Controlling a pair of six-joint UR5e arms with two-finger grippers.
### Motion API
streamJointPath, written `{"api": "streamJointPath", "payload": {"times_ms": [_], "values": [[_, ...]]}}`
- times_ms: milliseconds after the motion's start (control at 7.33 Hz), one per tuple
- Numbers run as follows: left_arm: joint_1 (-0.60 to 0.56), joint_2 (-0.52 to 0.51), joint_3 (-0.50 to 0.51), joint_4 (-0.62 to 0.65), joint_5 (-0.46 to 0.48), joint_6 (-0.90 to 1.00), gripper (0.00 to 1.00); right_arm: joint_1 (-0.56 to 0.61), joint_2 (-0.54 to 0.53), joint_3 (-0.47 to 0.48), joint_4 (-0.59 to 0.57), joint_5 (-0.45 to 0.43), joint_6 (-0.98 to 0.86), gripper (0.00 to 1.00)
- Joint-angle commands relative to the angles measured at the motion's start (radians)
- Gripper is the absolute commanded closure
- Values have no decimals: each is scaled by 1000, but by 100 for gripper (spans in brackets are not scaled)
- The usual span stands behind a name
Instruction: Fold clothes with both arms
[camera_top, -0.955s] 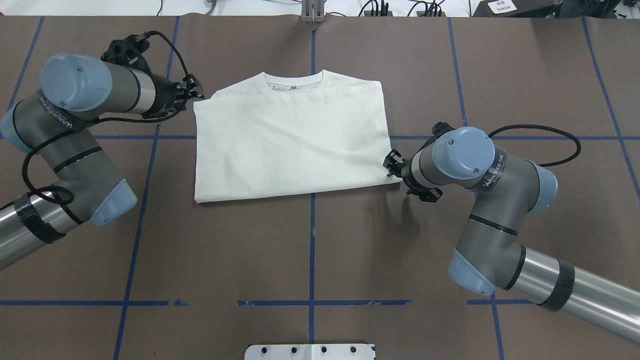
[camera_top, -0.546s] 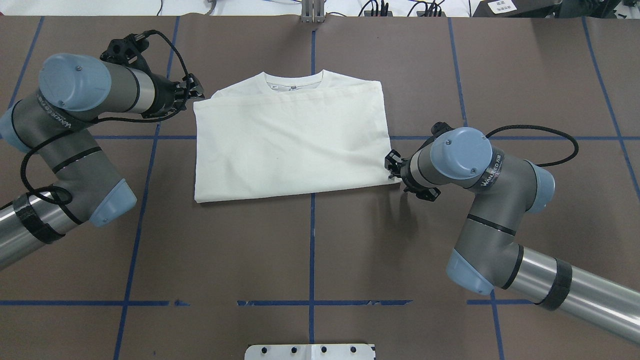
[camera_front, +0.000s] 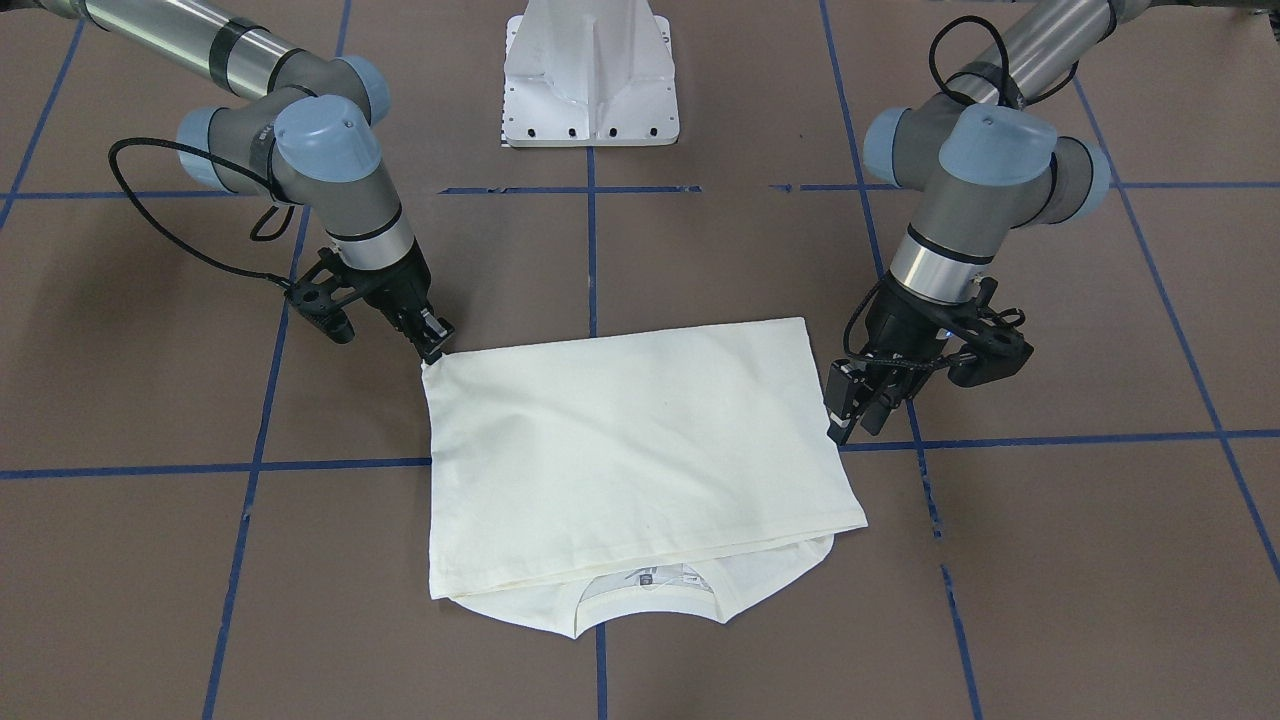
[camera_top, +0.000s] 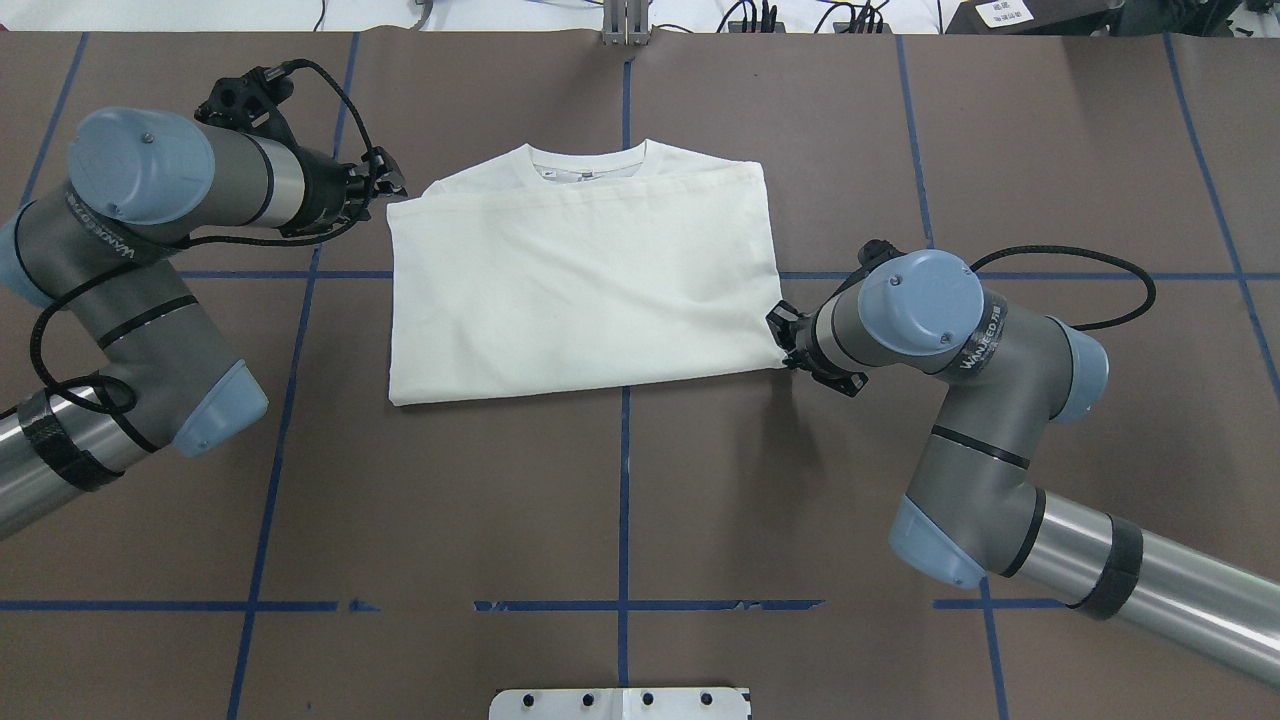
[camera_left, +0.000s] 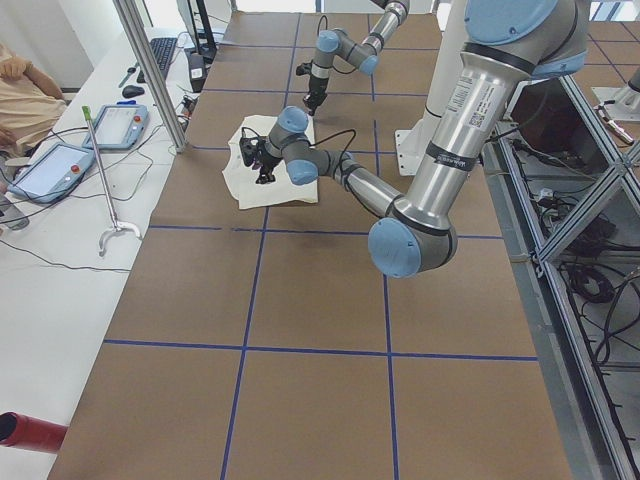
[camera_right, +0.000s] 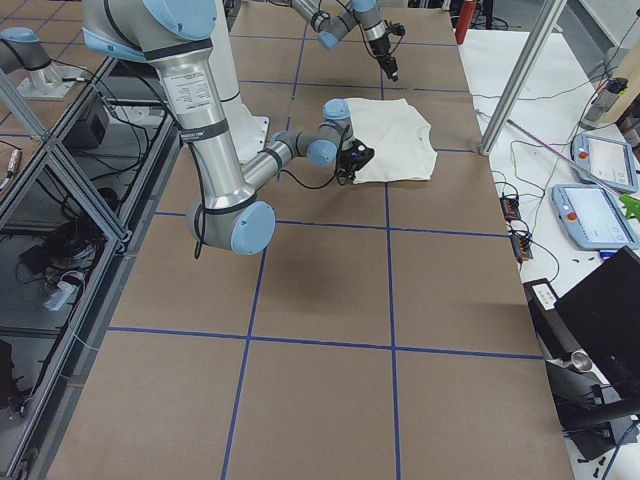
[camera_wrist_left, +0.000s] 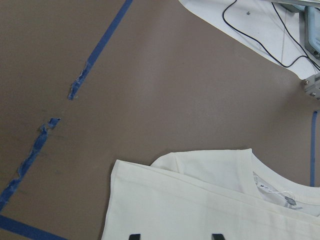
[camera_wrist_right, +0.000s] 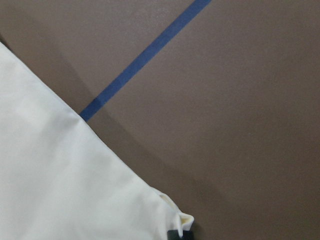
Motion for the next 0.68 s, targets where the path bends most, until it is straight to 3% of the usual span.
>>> {"api": "streamJointPath", "payload": {"times_ms": [0, 273, 546], "values": [[3, 0, -28, -1, -4, -6, 43, 5, -84, 137, -3, 11, 0, 100], [9, 11, -112, 3, -94, -32, 44, -62, -303, 411, -4, 88, 3, 100], [81, 43, -193, 2, -107, -38, 44, -263, -466, 625, -7, 155, 6, 100]]}}
